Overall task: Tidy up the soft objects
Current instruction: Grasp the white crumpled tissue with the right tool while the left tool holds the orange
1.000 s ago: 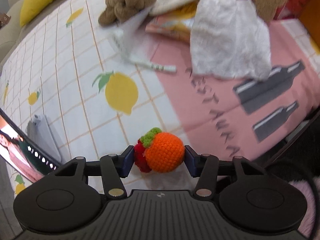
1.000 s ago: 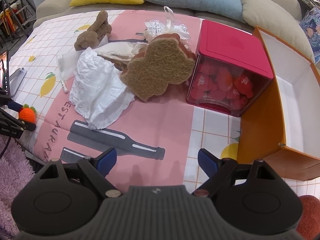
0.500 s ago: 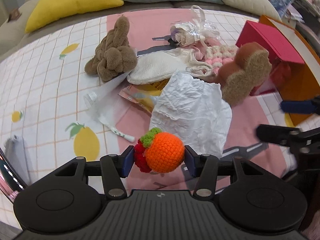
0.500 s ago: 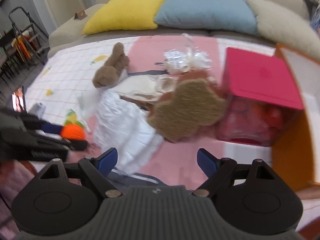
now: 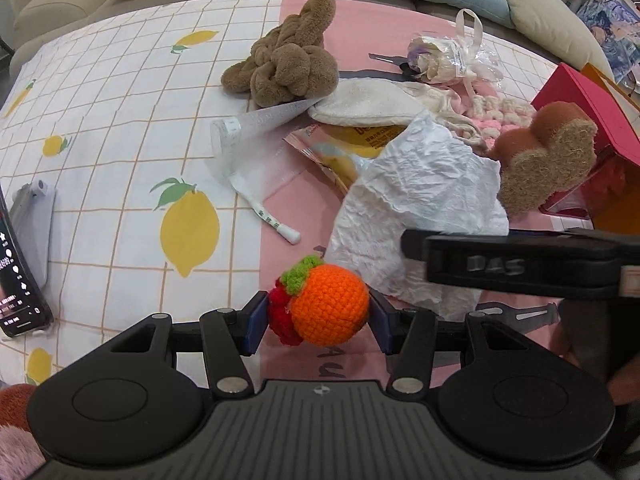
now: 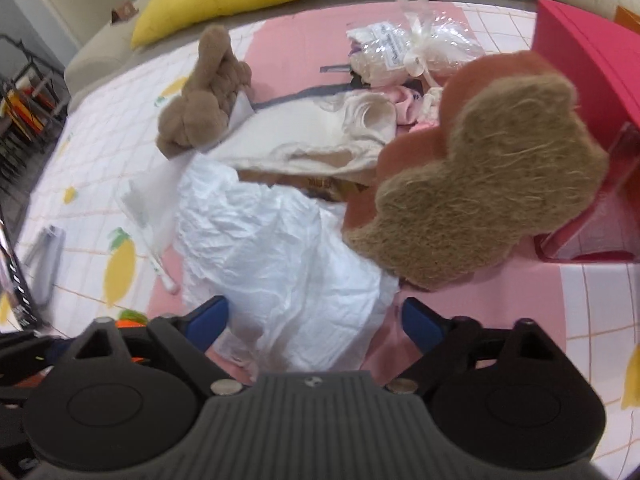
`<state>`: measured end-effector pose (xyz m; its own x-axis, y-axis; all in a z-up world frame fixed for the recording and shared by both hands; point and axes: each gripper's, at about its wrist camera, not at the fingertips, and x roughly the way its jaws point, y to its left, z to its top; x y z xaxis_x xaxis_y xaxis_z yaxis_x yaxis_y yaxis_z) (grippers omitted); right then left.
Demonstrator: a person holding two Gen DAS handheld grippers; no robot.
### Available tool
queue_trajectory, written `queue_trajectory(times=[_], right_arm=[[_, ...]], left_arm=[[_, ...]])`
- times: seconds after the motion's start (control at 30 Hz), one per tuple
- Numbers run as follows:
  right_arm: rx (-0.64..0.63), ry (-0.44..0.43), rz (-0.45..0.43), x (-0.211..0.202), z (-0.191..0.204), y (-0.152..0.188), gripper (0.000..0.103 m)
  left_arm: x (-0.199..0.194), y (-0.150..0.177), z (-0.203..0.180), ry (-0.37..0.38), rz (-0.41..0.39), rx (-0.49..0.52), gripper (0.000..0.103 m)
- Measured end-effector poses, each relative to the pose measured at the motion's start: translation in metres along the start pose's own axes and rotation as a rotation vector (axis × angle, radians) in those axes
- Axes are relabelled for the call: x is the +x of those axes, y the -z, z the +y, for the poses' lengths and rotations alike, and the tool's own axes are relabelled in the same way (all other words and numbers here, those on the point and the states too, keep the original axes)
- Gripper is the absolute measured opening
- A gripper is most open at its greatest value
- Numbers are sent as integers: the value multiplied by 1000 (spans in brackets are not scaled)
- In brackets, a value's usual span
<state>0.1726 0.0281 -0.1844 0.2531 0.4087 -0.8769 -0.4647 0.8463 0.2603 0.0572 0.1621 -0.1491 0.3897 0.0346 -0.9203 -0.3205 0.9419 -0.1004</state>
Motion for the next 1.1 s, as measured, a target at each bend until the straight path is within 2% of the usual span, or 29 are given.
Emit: queue_trajectory(times=[0.03,0.1,0.17,0.2,0.23,0.27,0.7,0.9,1.03,1.1], right_arm=[[-21,8,1,2,3,1,80],[-73,26,-16,1,8,3,64],[-134,41,-24,-1,12,6,37],[-153,32,-21,-1,12,7,29],[-150,5,-17,-3,10,8,15],[-140,-16,-17,-7,7,7,10],[-245,-150,-99,-86,-11,22,7],[-255,-146,-39,-105,-31,39,7],[-252,-231,-49,-123,-43,51,7],[-255,-230,-75,-131,-44,52,7]], left_arm=[[0,1,-1,2,1,-1,60],[0,3,-2,9,4,-3,60],[0,5,-4,14,5,-4,60],[0,5,-4,15,4,-3,60],[-1,5,-5,16,1,-4,60],[-2,5,-5,16,-5,-7,60],[-28,12,-19,66,-65,-18,60],[-35,16,-33,116,-72,-14,60],[-38,17,-42,127,-72,9,60],[-39,18,-46,129,-70,18,60]])
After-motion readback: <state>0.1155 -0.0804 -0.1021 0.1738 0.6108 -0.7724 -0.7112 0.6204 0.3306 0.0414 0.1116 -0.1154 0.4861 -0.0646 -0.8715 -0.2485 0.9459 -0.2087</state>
